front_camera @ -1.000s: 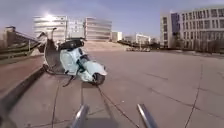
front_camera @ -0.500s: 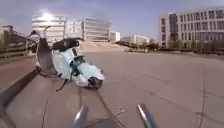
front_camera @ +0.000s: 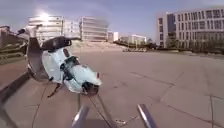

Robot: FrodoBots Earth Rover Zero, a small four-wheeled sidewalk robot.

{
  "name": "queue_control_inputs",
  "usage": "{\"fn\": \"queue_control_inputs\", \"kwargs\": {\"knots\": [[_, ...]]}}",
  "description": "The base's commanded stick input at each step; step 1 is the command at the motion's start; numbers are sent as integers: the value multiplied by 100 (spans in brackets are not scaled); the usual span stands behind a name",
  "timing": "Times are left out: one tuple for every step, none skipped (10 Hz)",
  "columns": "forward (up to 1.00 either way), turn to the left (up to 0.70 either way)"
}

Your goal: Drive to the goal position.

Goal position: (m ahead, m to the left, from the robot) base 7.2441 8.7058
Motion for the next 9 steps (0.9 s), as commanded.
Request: {"fn": "queue_control_inputs", "kwargs": {"knots": [[45,-27],[45,-27],[45,-27],[45,-27],[45,-27],[45,-27],[45,-27],[45,-27],[45,-27]]}}
